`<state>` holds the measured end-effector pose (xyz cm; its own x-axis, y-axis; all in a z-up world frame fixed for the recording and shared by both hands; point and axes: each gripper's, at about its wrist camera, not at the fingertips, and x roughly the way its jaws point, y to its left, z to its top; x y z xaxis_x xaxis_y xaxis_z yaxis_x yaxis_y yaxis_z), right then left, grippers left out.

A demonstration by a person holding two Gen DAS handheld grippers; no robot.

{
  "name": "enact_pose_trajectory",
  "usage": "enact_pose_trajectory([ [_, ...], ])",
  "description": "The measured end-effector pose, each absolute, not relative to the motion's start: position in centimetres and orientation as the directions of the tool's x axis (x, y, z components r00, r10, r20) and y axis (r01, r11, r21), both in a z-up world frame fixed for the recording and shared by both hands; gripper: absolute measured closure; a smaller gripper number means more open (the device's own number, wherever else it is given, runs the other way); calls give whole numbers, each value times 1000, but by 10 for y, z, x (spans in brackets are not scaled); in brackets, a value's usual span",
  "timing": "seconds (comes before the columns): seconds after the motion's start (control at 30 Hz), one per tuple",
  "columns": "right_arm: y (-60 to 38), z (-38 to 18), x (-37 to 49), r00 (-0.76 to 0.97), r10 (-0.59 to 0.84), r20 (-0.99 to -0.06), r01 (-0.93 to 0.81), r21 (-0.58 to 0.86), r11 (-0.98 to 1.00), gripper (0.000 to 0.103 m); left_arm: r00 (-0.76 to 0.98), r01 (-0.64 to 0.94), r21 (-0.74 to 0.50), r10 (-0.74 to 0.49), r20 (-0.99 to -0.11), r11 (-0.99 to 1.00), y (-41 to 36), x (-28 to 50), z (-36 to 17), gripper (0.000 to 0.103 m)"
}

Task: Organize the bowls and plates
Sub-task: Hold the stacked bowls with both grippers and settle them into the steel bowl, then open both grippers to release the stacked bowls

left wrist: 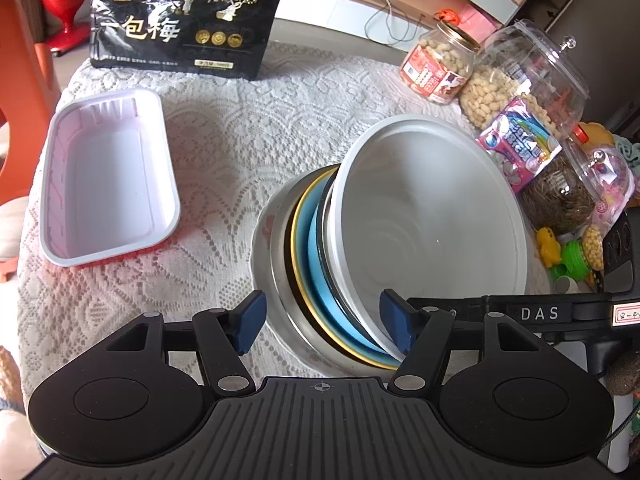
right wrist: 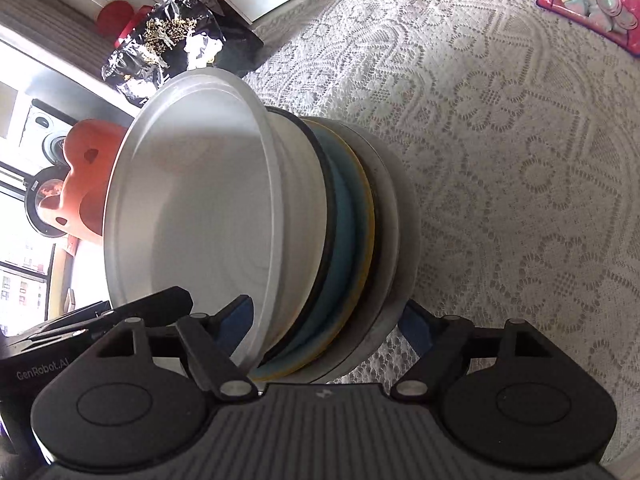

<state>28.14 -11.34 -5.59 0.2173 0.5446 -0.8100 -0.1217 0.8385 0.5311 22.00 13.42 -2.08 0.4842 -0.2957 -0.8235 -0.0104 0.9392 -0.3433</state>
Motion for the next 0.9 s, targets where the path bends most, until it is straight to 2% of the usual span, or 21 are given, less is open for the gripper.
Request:
enact_pose_trajectory([
  [0.17, -115, -56, 299, 230, 554, -800, -114, 543, 832, 26, 483, 3, -359, -316, -817, 933, 132, 222, -23, 34],
  [0.3, -109, -51, 305, 278, 522, -806, -158, 497, 853, 26, 486, 1, -363, -318, -814, 932, 134, 221, -21, 33],
  [0.4, -102, -44, 299, 332, 477, -814, -219, 426, 878, 28, 493, 2, -363, -317, -810, 932, 134, 221, -20, 37],
  [0.53, -100, -25, 286, 434, 431, -791, -295, 327, 898, 28, 532, 5, -374, -319, -785, 927, 137, 219, -12, 49],
  [0.77, -108, 2, 272, 572, 390, -722, -284, 272, 919, 28, 608, -12, -421, -328, -723, 907, 152, 216, 8, 51],
  [0.8, -110, 5, 269, 595, 372, -713, -277, 253, 927, 30, 616, -14, -419, -322, -719, 908, 153, 216, 10, 56],
  [0.87, -114, 10, 265, 625, 343, -701, -272, 217, 938, 44, 624, -15, -414, -315, -715, 910, 156, 216, 13, 68],
  [0.9, -115, 11, 266, 629, 329, -705, -269, 200, 942, 48, 625, -16, -412, -312, -715, 911, 157, 217, 13, 75],
])
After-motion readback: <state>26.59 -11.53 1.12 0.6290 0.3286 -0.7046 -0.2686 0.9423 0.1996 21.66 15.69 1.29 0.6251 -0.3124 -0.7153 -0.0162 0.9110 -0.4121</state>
